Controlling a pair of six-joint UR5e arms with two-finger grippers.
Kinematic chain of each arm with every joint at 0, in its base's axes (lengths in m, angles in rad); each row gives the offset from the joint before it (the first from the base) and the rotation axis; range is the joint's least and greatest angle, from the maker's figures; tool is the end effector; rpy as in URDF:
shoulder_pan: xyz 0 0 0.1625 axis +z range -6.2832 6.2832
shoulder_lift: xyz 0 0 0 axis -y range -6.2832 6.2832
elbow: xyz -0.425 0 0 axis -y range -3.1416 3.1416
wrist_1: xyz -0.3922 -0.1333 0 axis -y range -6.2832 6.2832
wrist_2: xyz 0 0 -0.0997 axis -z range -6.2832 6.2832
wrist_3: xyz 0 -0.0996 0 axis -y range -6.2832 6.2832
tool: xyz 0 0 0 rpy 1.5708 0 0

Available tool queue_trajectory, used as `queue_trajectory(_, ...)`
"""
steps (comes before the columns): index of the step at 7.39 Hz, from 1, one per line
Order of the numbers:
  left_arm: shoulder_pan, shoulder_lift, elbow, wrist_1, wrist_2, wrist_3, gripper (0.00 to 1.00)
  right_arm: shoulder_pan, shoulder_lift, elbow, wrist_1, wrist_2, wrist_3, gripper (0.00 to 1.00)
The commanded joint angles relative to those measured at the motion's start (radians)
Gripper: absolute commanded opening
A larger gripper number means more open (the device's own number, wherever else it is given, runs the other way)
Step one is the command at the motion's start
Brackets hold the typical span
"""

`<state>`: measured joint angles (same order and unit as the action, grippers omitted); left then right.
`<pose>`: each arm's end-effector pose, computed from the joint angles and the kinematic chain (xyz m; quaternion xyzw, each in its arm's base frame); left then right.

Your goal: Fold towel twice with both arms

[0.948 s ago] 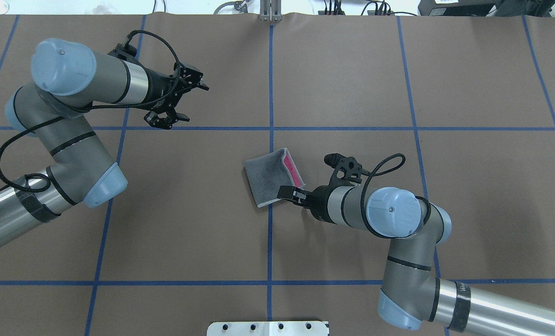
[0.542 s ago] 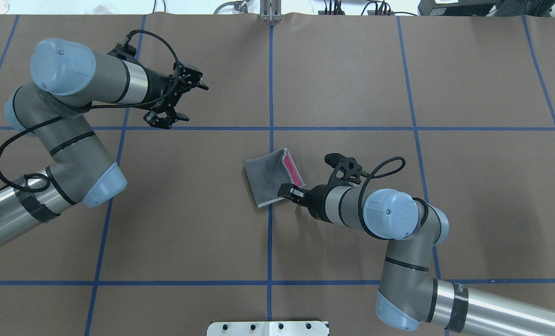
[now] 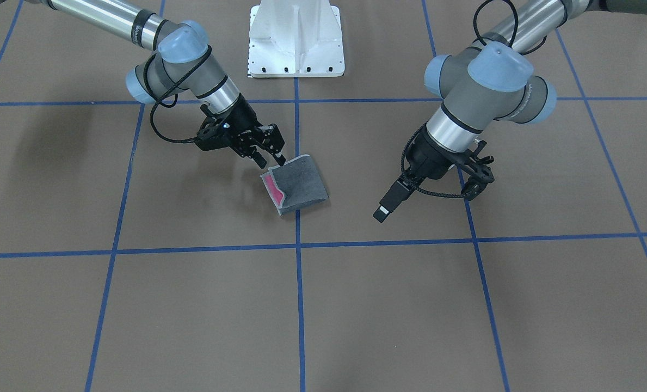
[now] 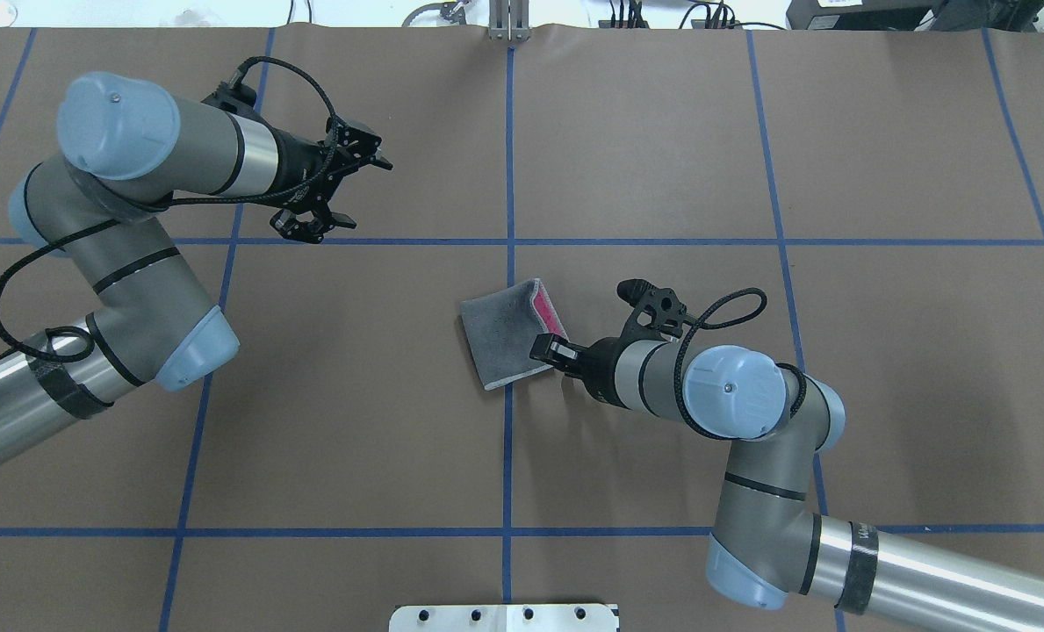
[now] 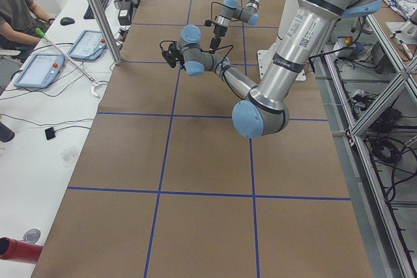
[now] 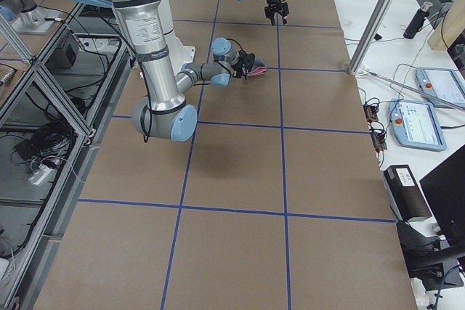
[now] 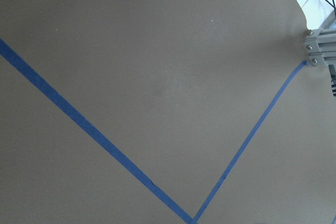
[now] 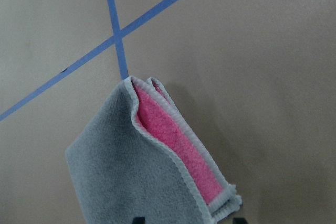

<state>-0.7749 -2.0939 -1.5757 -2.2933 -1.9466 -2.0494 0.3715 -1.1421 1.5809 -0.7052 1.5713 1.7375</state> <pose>0.4113 -0.5382 0.2676 -0.0649 0.5911 -0.3786 0.7093 -0.5611 -0.3616 0.3125 0.0618 -0.6038 0.2112 0.7662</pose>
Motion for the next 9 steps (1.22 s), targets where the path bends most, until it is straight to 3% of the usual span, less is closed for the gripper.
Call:
queue_trajectory(1, 0.000, 0.000, 0.002, 0.000, 0.000, 0.000, 0.90, -0.002, 0.001, -0.009, 0.000, 0.001, 0.013, 0.63)
queue_trajectory(2, 0.000, 0.000, 0.002, 0.000, 0.000, 0.000, 0.90, -0.002, 0.010, -0.010, -0.003, 0.001, 0.013, 0.54)
queue_trajectory(3, 0.000, 0.000, 0.002, 0.000, 0.000, 0.000, 0.90, -0.002, 0.013, -0.010, -0.003, 0.001, 0.013, 0.34)
queue_trajectory(4, 0.000, 0.000, 0.002, 0.000, 0.000, 0.000, 0.90, 0.000, 0.012, -0.010, -0.003, 0.001, 0.011, 0.23)
queue_trajectory(7, 0.000, 0.000, 0.002, 0.000, 0.000, 0.000, 0.90, 0.003, 0.010, -0.007, -0.003, 0.003, 0.011, 0.17)
queue_trajectory(9, 0.000, 0.000, 0.002, 0.000, 0.000, 0.000, 0.90, 0.009, 0.010, 0.004, -0.003, 0.004, 0.010, 0.00)
